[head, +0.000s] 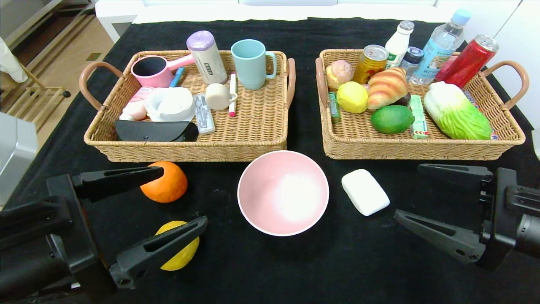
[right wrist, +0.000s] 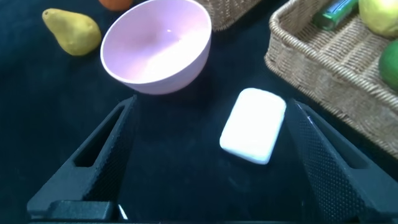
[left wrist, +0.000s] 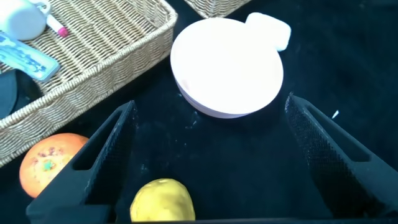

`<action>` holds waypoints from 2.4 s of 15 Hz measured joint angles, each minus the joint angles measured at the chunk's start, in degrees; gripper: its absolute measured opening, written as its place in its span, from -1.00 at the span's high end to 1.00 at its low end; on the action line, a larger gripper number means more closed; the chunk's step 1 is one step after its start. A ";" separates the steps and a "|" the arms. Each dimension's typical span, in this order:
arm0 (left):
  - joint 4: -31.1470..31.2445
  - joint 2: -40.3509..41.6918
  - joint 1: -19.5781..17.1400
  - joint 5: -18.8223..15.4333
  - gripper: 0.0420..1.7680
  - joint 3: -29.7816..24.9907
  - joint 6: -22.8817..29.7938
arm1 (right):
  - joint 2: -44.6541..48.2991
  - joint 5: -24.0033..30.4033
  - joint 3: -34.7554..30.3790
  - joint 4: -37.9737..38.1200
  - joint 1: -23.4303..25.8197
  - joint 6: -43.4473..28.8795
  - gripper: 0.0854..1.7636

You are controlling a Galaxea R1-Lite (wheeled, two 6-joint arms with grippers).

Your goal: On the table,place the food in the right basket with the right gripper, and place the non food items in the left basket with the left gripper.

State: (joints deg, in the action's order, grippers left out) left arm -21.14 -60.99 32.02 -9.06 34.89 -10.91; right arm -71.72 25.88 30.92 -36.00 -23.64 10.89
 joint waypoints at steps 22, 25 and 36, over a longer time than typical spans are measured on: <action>33.95 -2.07 -5.46 15.27 -0.94 20.15 6.47 | 3.94 3.63 -6.97 -1.60 1.32 0.18 -0.93; 40.92 -5.94 -6.31 21.48 -0.94 26.22 10.14 | 4.33 3.67 -7.74 -1.56 1.32 0.24 -0.94; 53.52 -21.75 -13.78 22.25 -0.94 41.16 13.78 | 5.16 3.63 -7.96 -2.95 1.34 0.09 -0.94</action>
State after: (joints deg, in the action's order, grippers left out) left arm 32.38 -82.74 18.25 13.19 76.04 2.86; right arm -66.56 29.51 22.95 -38.95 -22.30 10.97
